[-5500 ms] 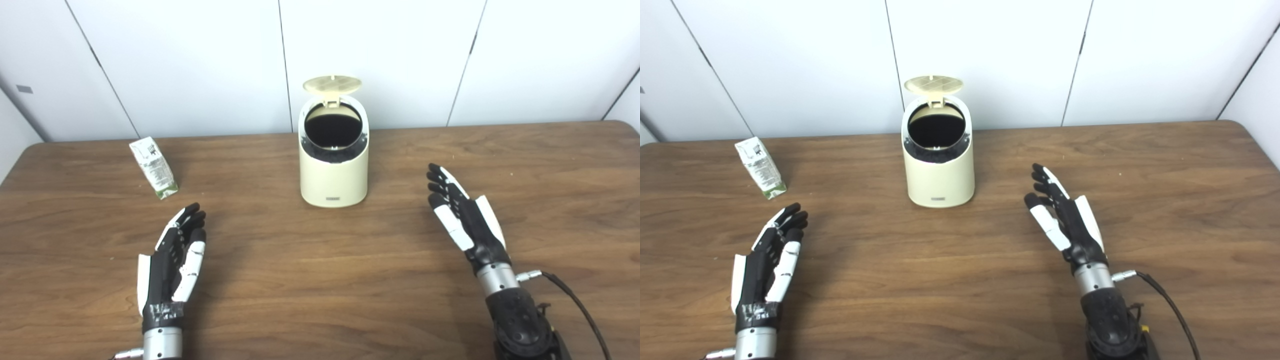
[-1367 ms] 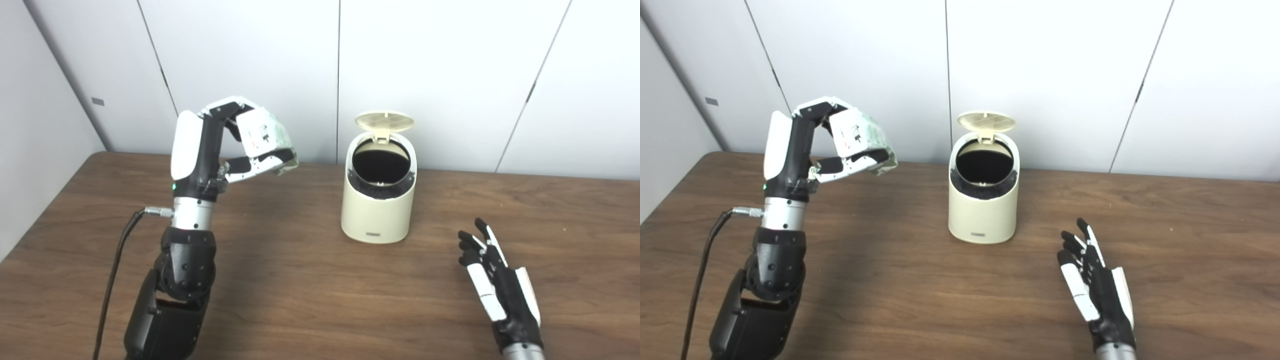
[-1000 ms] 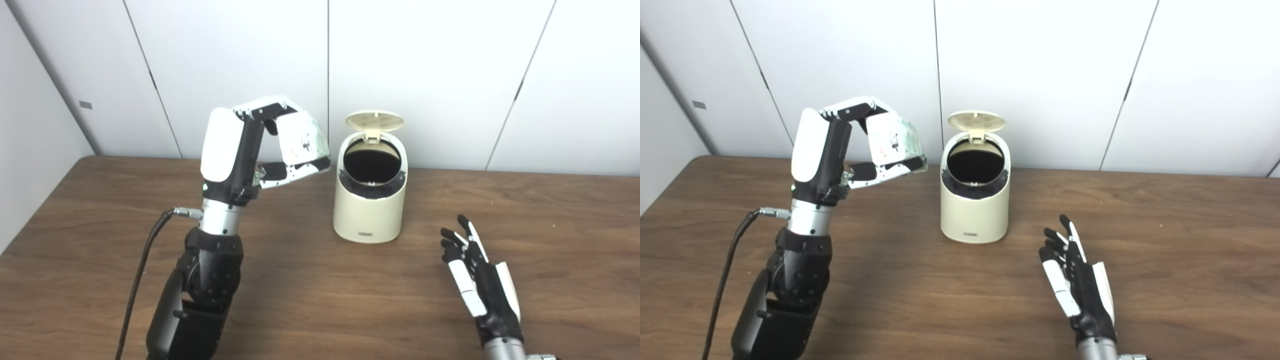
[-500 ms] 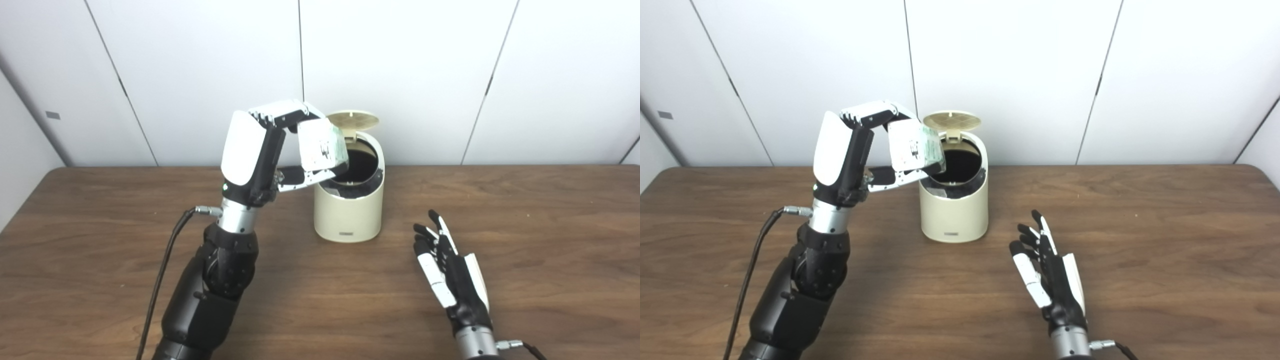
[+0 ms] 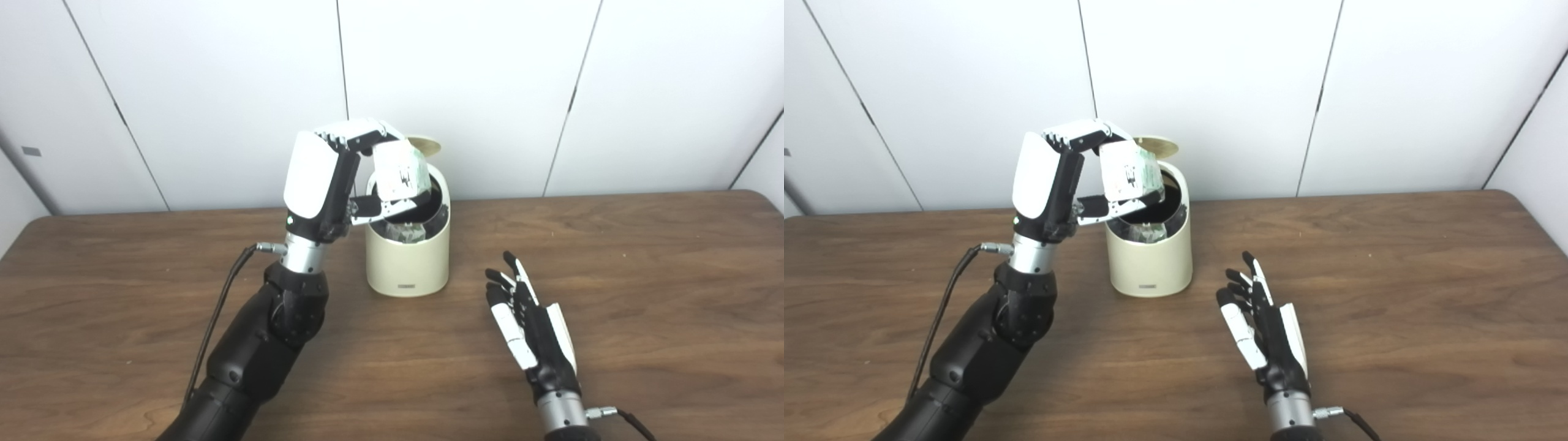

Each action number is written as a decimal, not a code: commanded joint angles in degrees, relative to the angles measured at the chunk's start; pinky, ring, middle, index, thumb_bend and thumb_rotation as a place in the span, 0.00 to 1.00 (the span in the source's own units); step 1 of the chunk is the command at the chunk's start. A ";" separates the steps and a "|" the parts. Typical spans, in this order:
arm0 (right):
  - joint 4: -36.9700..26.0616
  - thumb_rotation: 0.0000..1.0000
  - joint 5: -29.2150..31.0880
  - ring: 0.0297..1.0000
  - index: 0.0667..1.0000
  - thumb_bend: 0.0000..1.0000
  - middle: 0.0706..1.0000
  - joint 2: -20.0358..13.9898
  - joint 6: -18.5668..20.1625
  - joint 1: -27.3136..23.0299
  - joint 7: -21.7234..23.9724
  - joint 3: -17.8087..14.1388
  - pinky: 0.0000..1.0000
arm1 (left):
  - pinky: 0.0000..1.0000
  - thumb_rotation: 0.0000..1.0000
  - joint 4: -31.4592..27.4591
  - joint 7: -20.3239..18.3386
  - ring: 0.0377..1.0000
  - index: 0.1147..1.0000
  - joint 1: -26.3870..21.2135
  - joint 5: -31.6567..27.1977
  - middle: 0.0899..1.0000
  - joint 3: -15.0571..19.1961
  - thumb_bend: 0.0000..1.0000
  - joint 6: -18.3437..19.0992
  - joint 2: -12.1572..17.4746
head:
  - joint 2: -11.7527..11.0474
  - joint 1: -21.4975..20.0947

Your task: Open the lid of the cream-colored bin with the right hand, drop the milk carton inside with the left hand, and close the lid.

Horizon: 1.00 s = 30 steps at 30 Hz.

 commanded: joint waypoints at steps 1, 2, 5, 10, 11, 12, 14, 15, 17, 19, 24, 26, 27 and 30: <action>-2.05 0.94 -0.41 0.83 0.97 0.53 0.85 1.18 -0.61 -1.26 -1.02 0.12 0.78 | 0.38 0.00 -0.67 2.49 0.41 0.42 -3.76 -1.20 0.43 0.12 0.48 -1.01 0.13 | 0.16 -0.17; -2.19 0.94 -0.45 0.83 0.97 0.53 0.85 1.28 -0.54 -1.26 -1.08 0.09 0.78 | 0.38 0.00 -0.31 2.63 0.41 0.42 -3.87 -1.30 0.43 -0.02 0.48 -1.01 0.04 | 0.22 -0.21; -2.46 0.95 -0.39 0.83 0.97 0.53 0.85 1.37 -0.48 -1.20 -1.06 -0.02 0.78 | 0.37 0.00 0.44 2.93 0.41 0.42 -4.07 -1.74 0.43 -0.54 0.48 -1.01 0.03 | 0.33 -0.17; -2.87 0.95 -0.09 0.83 0.97 0.53 0.86 1.33 -0.51 -1.03 -0.83 -0.25 0.77 | 0.37 0.00 1.48 3.33 0.40 0.43 -4.25 -2.70 0.42 -1.51 0.48 -1.01 0.53 | 0.64 -0.05; -3.00 0.95 -0.09 0.83 0.97 0.53 0.86 1.31 -0.45 -0.96 -0.78 -0.26 0.77 | 0.37 0.00 1.73 3.39 0.40 0.43 -4.23 -2.82 0.42 -1.65 0.48 -1.01 0.65 | 0.71 -0.03; -3.04 0.96 -0.07 0.83 0.97 0.53 0.85 1.28 -0.40 -0.91 -0.75 -0.28 0.77 | 0.37 0.00 1.99 3.44 0.40 0.43 -4.23 -2.98 0.42 -1.82 0.48 -1.02 0.76 | 0.71 -0.03; -3.04 0.96 -0.01 0.83 0.97 0.54 0.86 1.26 -0.42 -0.85 -0.76 -0.32 0.77 | 0.37 0.00 2.32 3.33 0.41 0.43 -4.21 -3.20 0.42 -1.95 0.48 -1.01 0.91 | 0.95 -0.22; -3.12 0.96 0.05 0.83 0.97 0.53 0.86 1.32 -0.44 -0.81 -0.79 -0.33 0.76 | 0.37 0.00 2.38 2.96 0.41 0.42 -4.11 -3.53 0.42 -1.85 0.48 -1.01 0.93 | 1.19 -0.51; -3.34 0.95 0.15 0.83 0.96 0.54 0.85 1.43 -0.52 -0.75 -0.85 -0.34 0.76 | 0.38 0.00 2.42 2.33 0.41 0.42 -3.90 -4.26 0.42 -1.84 0.48 -1.01 1.11 | 1.51 -0.60; -3.56 0.94 0.13 0.83 0.96 0.54 0.85 1.43 -0.57 -0.69 -0.87 -0.32 0.75 | 0.37 0.00 1.74 1.07 0.41 0.42 -3.32 -4.84 0.42 -1.43 0.48 -1.00 1.21 | 1.65 -0.57; -4.33 0.94 -0.41 0.83 0.96 0.53 0.85 1.42 0.26 -0.46 -0.78 -0.16 0.75 | 0.38 0.00 2.00 0.53 0.42 0.42 -2.88 -5.26 0.43 -1.68 0.48 -1.01 1.69 | 1.97 -0.33; -4.38 0.94 -0.25 0.82 0.96 0.51 0.84 1.46 0.38 -0.38 -0.81 -0.14 0.75 | 0.38 0.00 2.71 0.41 0.42 0.42 -2.97 -4.92 0.44 -1.75 0.48 -1.01 1.80 | 2.04 -0.25; -4.46 0.93 -0.12 0.82 0.96 0.51 0.84 1.53 0.48 -0.33 -0.81 -0.16 0.76 | 0.37 0.00 3.01 0.33 0.42 0.42 -2.97 -4.65 0.44 -1.65 0.48 -1.00 1.78 | 2.19 -0.18; -4.61 0.93 0.04 0.82 0.96 0.51 0.84 1.65 0.56 -0.23 -0.85 -0.19 0.76 | 0.37 0.00 4.18 0.69 0.42 0.42 -3.13 -4.31 0.43 -1.82 0.48 -1.00 1.86 | 2.25 0.01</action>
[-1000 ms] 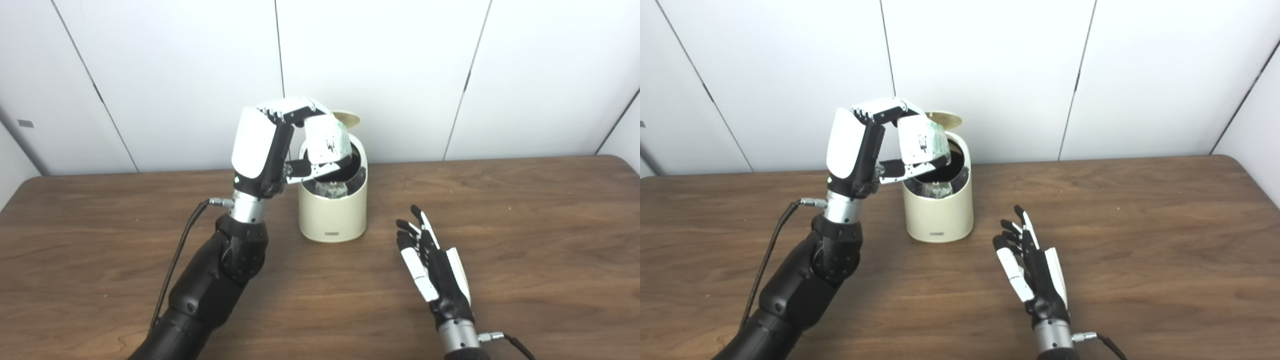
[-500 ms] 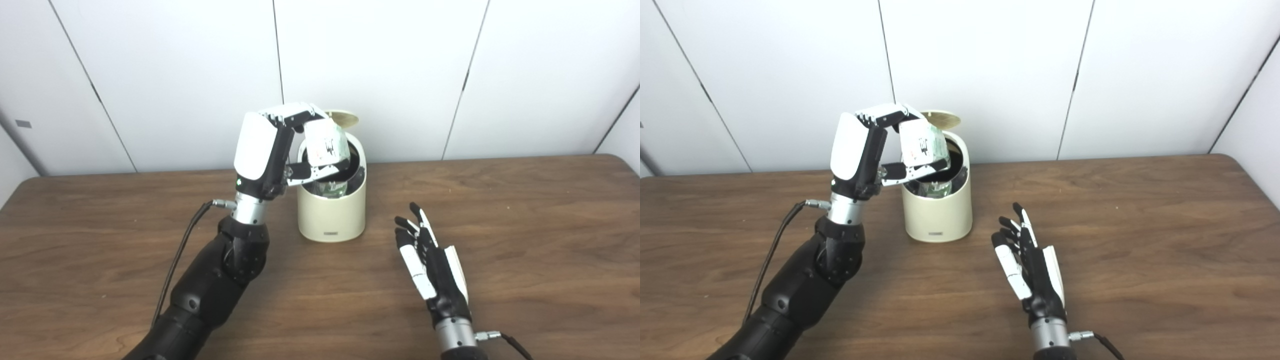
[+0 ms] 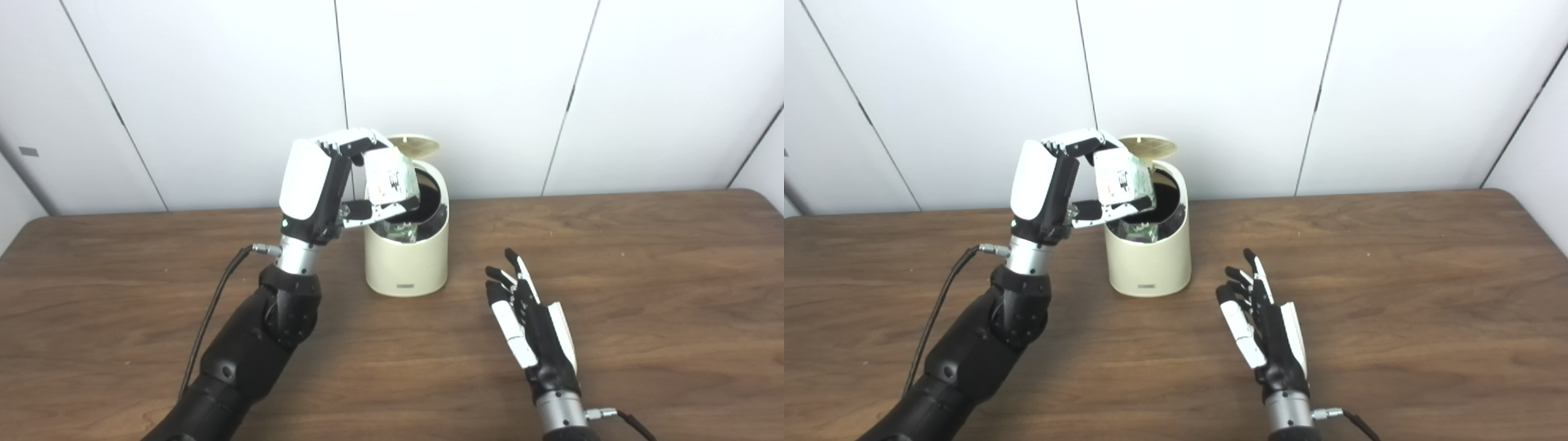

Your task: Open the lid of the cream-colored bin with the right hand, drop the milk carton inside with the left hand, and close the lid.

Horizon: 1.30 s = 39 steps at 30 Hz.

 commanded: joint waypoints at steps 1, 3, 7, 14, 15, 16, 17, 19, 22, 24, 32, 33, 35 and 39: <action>-2.40 0.93 -0.18 0.82 0.96 0.51 0.84 0.71 -0.79 -0.94 -0.63 0.04 0.76 | 0.37 0.00 -0.37 1.16 0.42 0.42 -2.82 -0.05 0.44 0.37 0.48 -1.00 0.56 | 0.05 -0.07; -2.36 0.93 -0.12 0.82 0.96 0.51 0.84 0.81 -0.89 -0.93 -0.75 -0.02 0.75 | 0.37 0.00 0.74 1.63 0.42 0.42 -3.08 -0.58 0.43 -0.17 0.48 -1.01 0.80 | 0.05 -0.07; -2.35 0.93 -0.37 0.82 0.96 0.52 0.84 0.71 -0.94 -0.86 -0.75 0.04 0.75 | 0.36 0.00 2.05 1.26 0.42 0.42 -3.13 -1.01 0.44 -0.18 0.48 -1.01 0.86 | 0.22 -0.06; -2.26 0.94 -0.53 0.82 0.96 0.53 0.83 0.67 -1.38 -0.89 -0.91 0.07 0.76 | 0.36 0.00 3.93 2.47 0.41 0.42 -3.41 0.23 0.44 -0.71 0.48 -1.01 0.83 | 0.30 -0.21; -2.28 0.94 -0.62 0.82 0.96 0.53 0.83 0.64 -1.44 -0.89 -0.93 0.10 0.75 | 0.36 0.00 4.02 2.64 0.41 0.43 -3.42 0.41 0.44 -0.62 0.48 -1.00 0.71 | 0.35 -0.20; -2.28 0.94 -0.65 0.82 0.96 0.53 0.83 0.62 -1.47 -0.89 -0.93 0.11 0.75 | 0.35 0.00 4.03 2.67 0.40 0.44 -3.39 0.56 0.44 -0.45 0.48 -0.99 0.56 | 0.35 -0.20; -2.29 0.94 -0.54 0.82 0.96 0.53 0.83 0.61 -1.47 -0.90 -0.89 0.08 0.75 | 0.35 0.00 3.94 2.54 0.39 0.44 -3.33 0.42 0.44 -0.36 0.48 -0.99 0.49 | 0.37 -0.19; -2.39 0.94 -0.33 0.82 0.96 0.53 0.83 0.72 -1.26 -0.96 -0.83 0.00 0.75 | 0.34 0.00 3.52 1.41 0.39 0.46 -3.11 -0.66 0.44 -0.04 0.48 -0.98 0.36 | 0.40 -0.21; -2.13 0.94 -0.06 0.82 0.96 0.54 0.83 0.63 -1.58 -1.06 -0.80 -0.06 0.76 | 0.33 0.00 2.96 0.20 0.39 0.46 -2.95 -2.19 0.45 0.00 0.48 -0.99 0.36 | 0.35 -0.20; -1.82 0.94 0.08 0.81 0.96 0.53 0.83 0.50 -1.93 -1.15 -0.81 -0.10 0.75 | 0.38 0.00 2.64 -0.46 0.39 0.46 -2.95 -3.17 0.45 -0.31 0.49 -1.01 0.54 | 0.34 -0.33; -2.18 0.94 -0.12 0.80 0.96 0.53 0.82 0.55 -1.55 -1.19 -0.75 -0.03 0.75 | 0.43 0.09 2.15 -2.29 0.46 0.52 -2.96 -3.56 0.51 -0.42 0.99 -0.99 0.81 | 0.27 -0.35; -2.15 0.94 -0.08 0.80 0.96 0.53 0.82 0.53 -1.57 -1.18 -0.74 -0.04 0.75 | 0.43 0.11 2.01 -2.88 0.46 0.52 -2.94 -3.56 0.52 -0.18 1.00 -0.98 0.76 | 0.27 -0.35; -2.25 0.94 -0.14 0.80 0.96 0.52 0.81 0.51 -1.50 -1.15 -0.70 -0.02 0.75 | 0.44 0.13 1.75 -3.69 0.47 0.53 -2.89 -3.74 0.53 0.20 1.00 -0.99 0.62 | 0.27 -0.35; -2.52 0.94 -0.27 0.80 0.96 0.52 0.81 0.57 -1.20 -1.10 -0.65 0.04 0.74 | 0.44 0.15 1.88 -3.27 0.47 0.53 -3.02 -2.45 0.53 0.71 1.00 -0.97 0.32 | 0.29 -0.29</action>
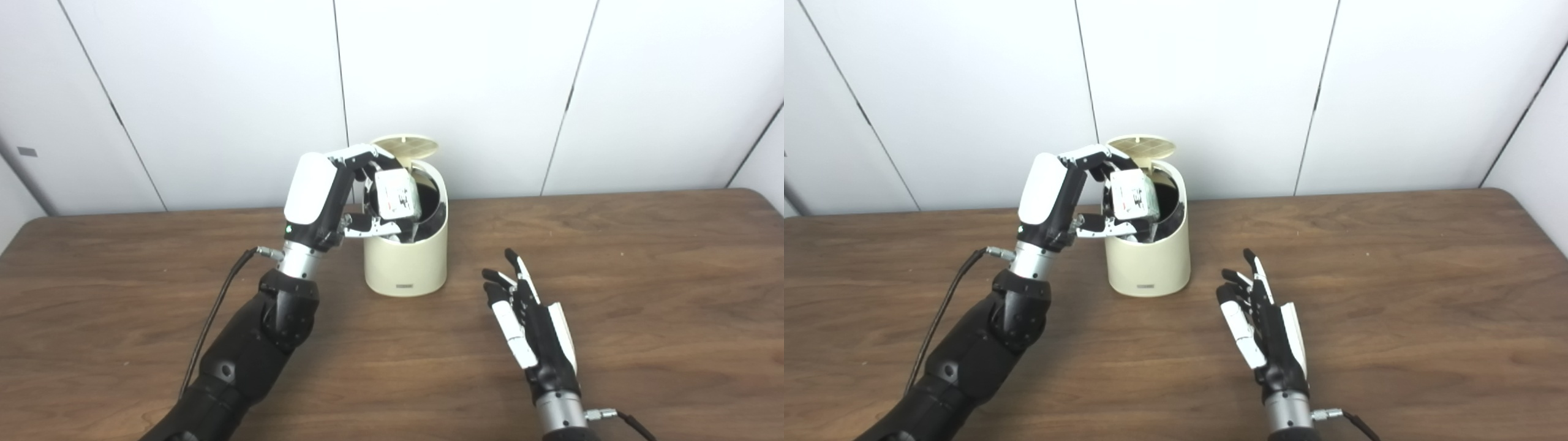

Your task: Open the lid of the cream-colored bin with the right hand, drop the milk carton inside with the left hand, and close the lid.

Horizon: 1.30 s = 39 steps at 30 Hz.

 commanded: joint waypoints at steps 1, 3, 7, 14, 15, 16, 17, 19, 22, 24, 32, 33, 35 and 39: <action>-2.32 0.94 -0.21 0.80 0.96 0.52 0.81 0.51 -1.20 -1.28 -0.64 0.00 0.74 | 0.44 0.15 -2.19 1.19 0.47 0.53 -2.70 0.81 0.53 1.24 1.00 -0.96 0.14 | 0.03 -0.03; -2.17 0.94 -0.17 0.80 0.96 0.52 0.81 0.53 -1.38 -1.29 -0.76 -0.06 0.74 | 0.44 0.15 -2.29 0.85 0.47 0.54 -2.63 0.93 0.53 1.54 1.00 -0.95 0.06 | 0.03 -0.03; -1.94 0.94 -0.14 0.80 0.96 0.53 0.80 0.48 -1.57 -1.44 -0.80 -0.09 0.74 | 0.45 0.16 -2.53 0.57 0.48 0.55 -2.42 1.52 0.54 2.06 1.00 -0.98 -0.05 | -0.01 -0.03; -1.57 0.94 -0.17 0.79 0.96 0.51 0.80 -0.04 -1.77 -1.71 -0.70 -0.26 0.74 | 0.42 0.04 -3.54 2.22 0.46 0.50 -2.11 1.18 0.51 1.69 0.90 -1.00 -0.09 | -0.03 0.15; -1.47 0.94 -0.15 0.79 0.96 0.51 0.80 -0.13 -1.85 -1.74 -0.72 -0.32 0.73 | 0.42 0.05 -3.68 2.48 0.46 0.46 -2.04 1.40 0.50 1.58 0.68 -1.00 -0.07 | -0.02 0.16; -1.40 0.94 -0.23 0.79 0.96 0.51 0.80 -0.26 -1.94 -1.79 -0.74 -0.35 0.73 | 0.42 0.05 -3.96 2.82 0.46 0.44 -1.88 1.39 0.50 1.49 0.60 -1.00 -0.06 | -0.03 0.16; -1.37 0.94 -0.57 0.79 0.96 0.51 0.80 -0.36 -1.93 -1.81 -0.87 -0.34 0.73 | 0.42 0.02 -4.27 3.24 0.43 0.44 -1.69 1.25 0.48 1.44 0.55 -1.00 -0.08 | -0.05 0.12; -1.31 0.95 -0.83 0.78 0.96 0.52 0.79 -0.56 -2.05 -1.89 -1.01 -0.37 0.72 | 0.42 0.00 -5.01 3.93 0.42 0.43 -1.31 1.07 0.45 1.41 0.51 -1.00 -0.01 | -0.06 0.08; -1.17 0.96 -0.18 0.78 0.96 0.53 0.79 -0.96 -2.19 -2.40 -0.89 -0.85 0.72 | 0.37 0.00 -7.43 4.59 0.43 0.43 -0.11 0.61 0.43 1.91 0.48 -1.00 0.29 | -0.04 -0.11; -0.99 0.96 0.74 0.80 0.96 0.56 0.81 -1.36 -2.28 -3.04 -0.62 -1.46 0.75 | 0.37 0.00 -9.25 4.34 0.43 0.42 1.01 0.03 0.42 2.72 0.48 -0.99 0.36 | -0.16 -0.16; 0.84 0.92 1.41 0.80 0.94 0.53 0.81 -6.23 -1.65 -11.63 1.00 -3.58 0.76 | 0.35 0.00 -17.60 -2.44 0.42 0.42 9.08 -2.44 0.44 9.77 0.48 1.46 -2.23 | -1.00 0.96; 0.87 0.89 1.57 0.80 0.93 0.52 0.81 -6.64 -1.05 -12.62 1.29 -3.70 0.75 | 0.35 0.00 -18.06 -3.26 0.43 0.43 9.75 -2.46 0.45 10.34 0.48 1.83 -2.49 | -1.02 1.03; 1.62 0.84 0.46 0.79 0.90 0.50 0.84 -7.75 -0.85 -16.36 1.14 -3.61 0.73 | 0.34 0.00 -20.45 -5.99 0.43 0.43 12.63 -5.09 0.45 11.98 0.48 3.59 -2.89 | -1.05 1.22; 2.43 0.83 -1.28 0.87 0.85 0.50 0.90 -9.36 1.57 -22.23 2.29 -3.11 0.77 | 0.31 0.00 -24.24 -10.22 0.41 0.46 17.25 -11.40 0.47 15.92 0.47 6.70 -4.87 | -1.07 1.96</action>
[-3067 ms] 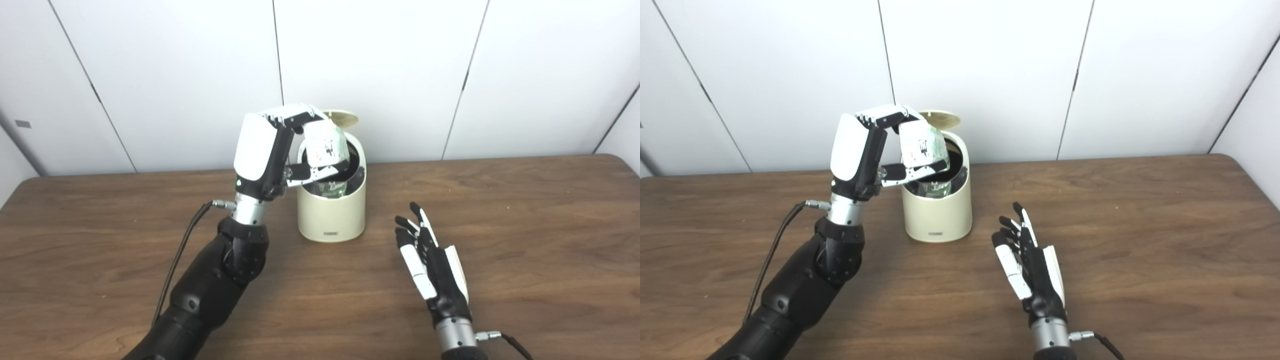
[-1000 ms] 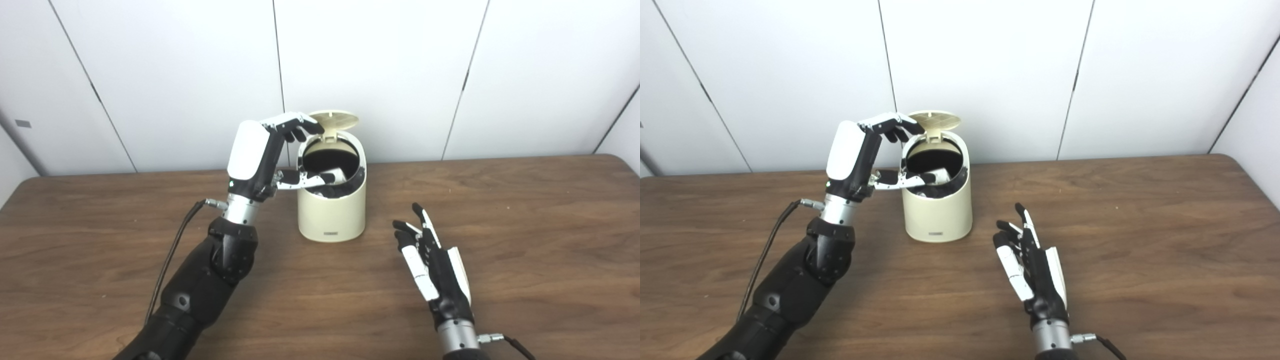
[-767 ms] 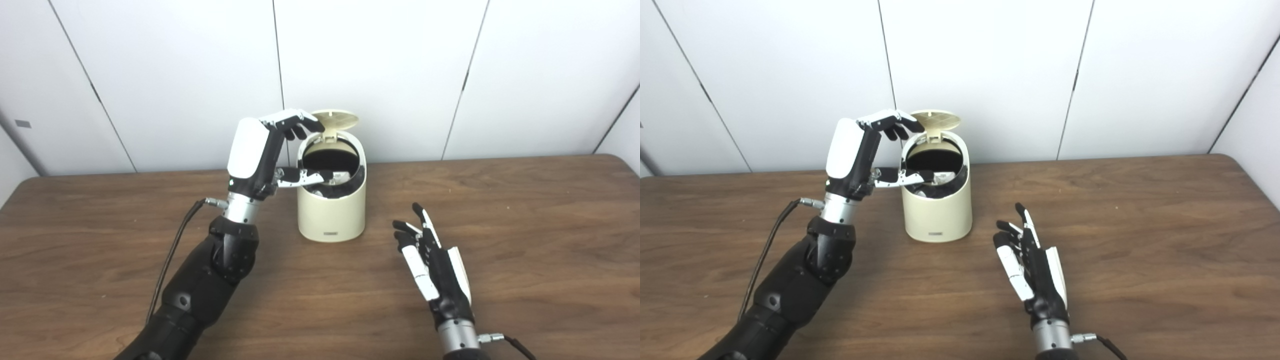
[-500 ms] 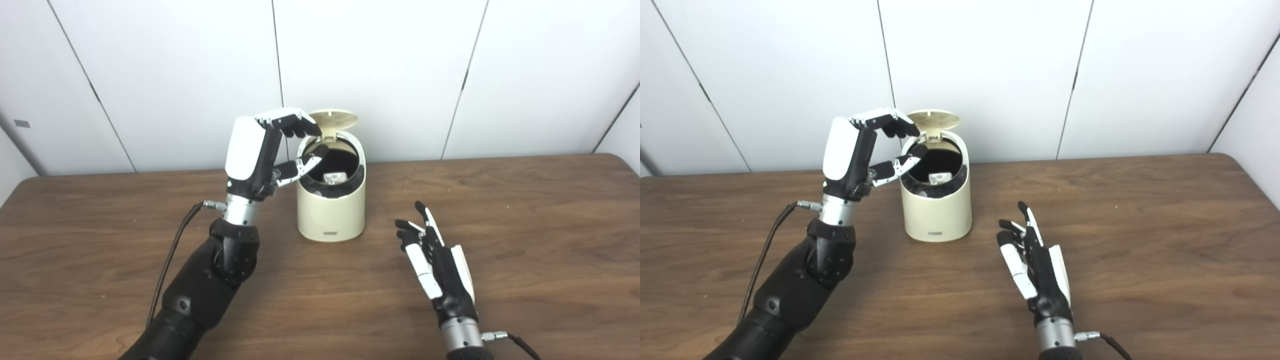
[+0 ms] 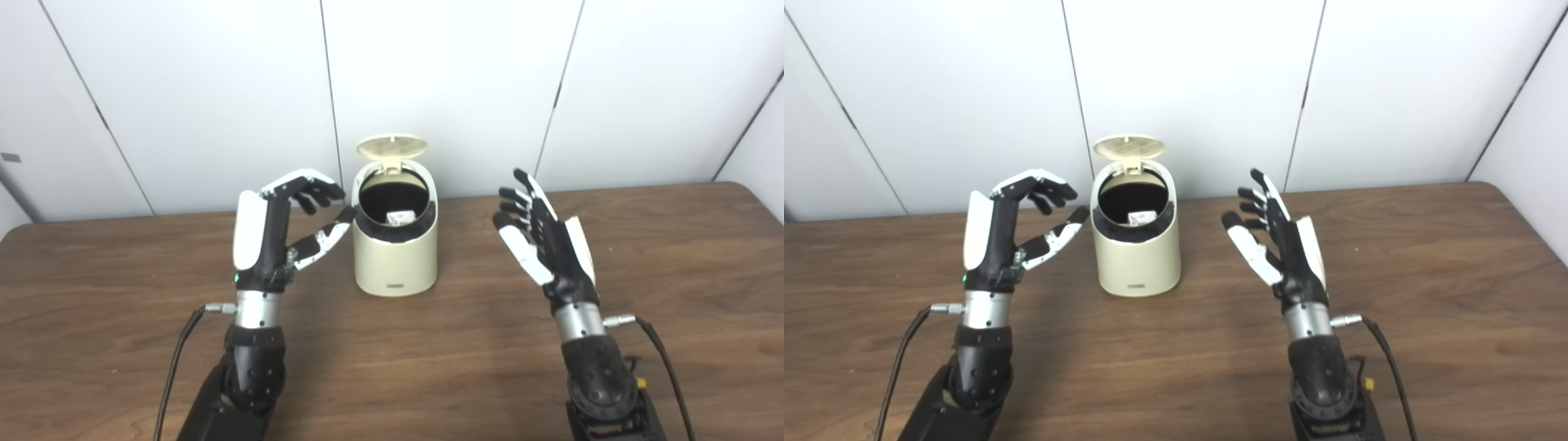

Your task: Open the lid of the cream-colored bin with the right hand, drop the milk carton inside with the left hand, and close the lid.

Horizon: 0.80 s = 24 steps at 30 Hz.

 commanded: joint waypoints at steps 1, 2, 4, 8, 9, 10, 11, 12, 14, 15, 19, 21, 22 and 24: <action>-0.71 0.84 -1.13 0.84 0.83 0.51 0.86 -0.54 1.71 -4.41 1.01 0.31 0.77 | 0.31 0.00 -4.54 -2.29 0.41 0.46 0.51 -3.37 0.48 2.43 0.47 3.20 -0.68 | 0.06 -0.03; -0.69 0.86 -1.32 0.78 0.81 0.51 0.82 -0.75 2.48 -5.44 1.39 0.41 0.72 | 0.34 0.00 -5.51 -3.45 0.39 0.46 1.37 -4.19 0.48 3.18 0.49 4.74 -1.06 | 0.07 -0.01; -0.23 0.83 -0.49 0.77 0.80 0.50 0.81 -0.75 3.70 -8.45 2.42 0.43 0.68 | 0.37 0.00 -7.67 -5.96 0.39 0.46 3.59 -6.90 0.47 4.65 0.50 8.36 -1.60 | 0.09 -0.05; 1.35 0.83 -4.35 0.78 0.80 0.52 0.84 -2.14 7.83 -13.70 4.48 2.64 0.67 | 0.46 0.03 -10.10 -9.82 0.54 0.44 7.13 -9.25 0.53 6.23 0.51 13.78 -1.81 | 0.14 0.07; 1.75 0.84 -5.31 0.80 0.79 0.53 0.84 -2.64 8.54 -14.73 4.94 3.26 0.69 | 0.50 0.06 -10.74 -10.74 0.58 0.44 7.84 -8.47 0.60 6.11 0.50 15.20 -1.49 | 0.20 0.12; 2.11 0.85 -6.12 0.81 0.79 0.52 0.84 -3.14 9.26 -15.69 5.40 3.85 0.71 | 0.53 0.17 -11.33 -11.52 0.62 0.59 8.43 -7.65 0.67 5.96 0.52 16.48 -1.21 | 0.19 0.12; 2.49 0.86 -7.06 0.82 0.79 0.52 0.86 -3.64 9.98 -16.66 5.89 4.48 0.72 | 0.57 0.26 -11.80 -12.18 0.66 0.68 8.93 -6.98 0.72 5.87 0.53 17.51 -0.99 | 0.19 0.11; 2.86 0.89 -8.01 0.84 0.79 0.53 0.87 -4.08 10.68 -17.68 6.37 5.05 0.75 | 0.62 0.33 -12.30 -12.76 0.71 0.74 9.49 -6.65 0.78 5.87 0.52 18.58 -0.88 | 0.25 0.02; 3.23 0.90 -8.84 0.88 0.79 0.52 0.88 -4.55 11.61 -18.96 6.99 5.66 0.79 | 0.68 0.41 -12.89 -13.47 0.77 0.80 10.22 -6.50 0.83 6.08 0.51 19.77 -0.99 | 0.23 -0.06; 3.69 0.89 -9.14 0.89 0.79 0.52 0.89 -4.75 12.17 -19.96 7.63 6.08 0.80 | 0.69 0.43 -13.32 -13.92 0.79 0.81 10.77 -6.91 0.84 6.27 0.51 20.56 -1.13 | 0.25 -0.09; 5.44 0.89 -10.89 0.97 0.83 0.51 0.98 -5.84 13.07 -22.67 9.79 8.21 0.83 | 0.69 0.47 -14.12 -14.69 0.78 0.84 11.87 -7.35 0.84 6.50 0.51 21.65 -1.74 | 0.29 0.10; 6.09 0.88 -11.81 0.98 0.83 0.51 1.00 -6.26 12.93 -23.35 10.39 9.23 0.82 | 0.69 0.46 -14.24 -14.97 0.78 0.84 12.05 -7.44 0.84 6.53 0.51 21.70 -2.09 | 0.35 0.16; 6.17 0.88 -12.53 0.98 0.82 0.52 1.00 -6.52 12.94 -23.52 10.65 9.83 0.83 | 0.69 0.47 -14.34 -15.12 0.78 0.85 12.15 -7.51 0.85 6.55 0.51 21.83 -2.28 | 0.40 0.20; 6.05 0.89 -13.69 0.99 0.81 0.52 1.00 -6.78 13.00 -23.56 11.01 10.69 0.86 | 0.70 0.47 -14.58 -15.35 0.79 0.85 12.29 -7.57 0.85 6.57 0.52 22.17 -2.64 | 0.44 0.17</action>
